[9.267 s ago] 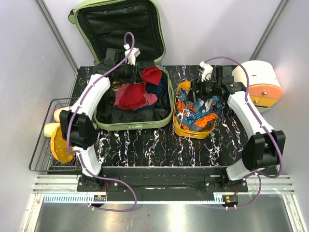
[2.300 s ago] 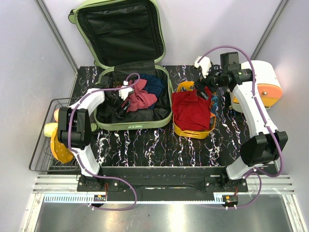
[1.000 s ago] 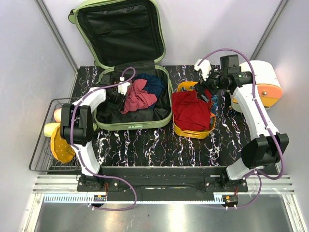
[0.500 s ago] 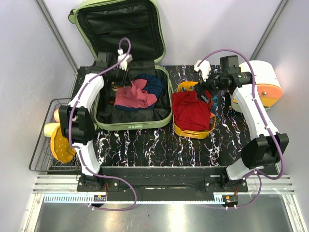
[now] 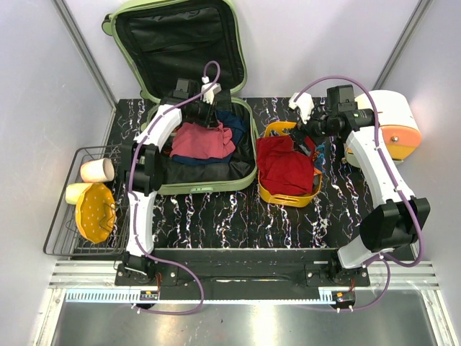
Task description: Open, take out, and arrange the luggage
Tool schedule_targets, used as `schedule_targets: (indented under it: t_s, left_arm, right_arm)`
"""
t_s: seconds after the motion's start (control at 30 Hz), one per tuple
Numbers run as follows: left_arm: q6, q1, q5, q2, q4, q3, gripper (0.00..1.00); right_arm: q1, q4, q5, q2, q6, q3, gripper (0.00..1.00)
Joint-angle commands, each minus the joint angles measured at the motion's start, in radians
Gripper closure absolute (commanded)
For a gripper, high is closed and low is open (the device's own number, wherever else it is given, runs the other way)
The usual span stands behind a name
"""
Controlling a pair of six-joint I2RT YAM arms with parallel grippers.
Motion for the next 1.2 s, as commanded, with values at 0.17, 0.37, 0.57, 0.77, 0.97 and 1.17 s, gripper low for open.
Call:
schedule_targets:
  t_s: [0.17, 0.37, 0.57, 0.77, 0.97, 1.17]
  left_arm:
    - [0.119, 0.071, -0.063, -0.283, 0.017, -0.131, 0.17]
    - [0.362, 0.083, -0.02, -0.529, 0.0, -0.442, 0.01]
    - [0.586, -0.024, -0.024, -0.574, 0.007, -0.591, 0.01]
    - [0.738, -0.118, -0.061, -0.527, 0.192, -0.673, 0.01]
    - [0.824, -0.167, -0.185, -0.453, 0.405, -0.722, 0.01]
    - [0.876, -0.178, -0.216, -0.39, 0.446, -0.717, 0.01]
  right_arm:
    - [-0.004, 0.025, -0.059, -0.036, 0.047, 0.032, 0.03]
    - [-0.002, 0.044, -0.102, -0.021, 0.106, 0.055, 0.03]
    - [-0.002, 0.044, -0.117, -0.002, 0.132, 0.078, 0.03]
    - [-0.002, 0.039, -0.104, -0.01, 0.126, 0.064, 0.03]
    - [-0.002, 0.039, -0.091, -0.018, 0.109, 0.034, 0.03]
    - [-0.002, 0.039, -0.084, -0.015, 0.092, 0.026, 0.03]
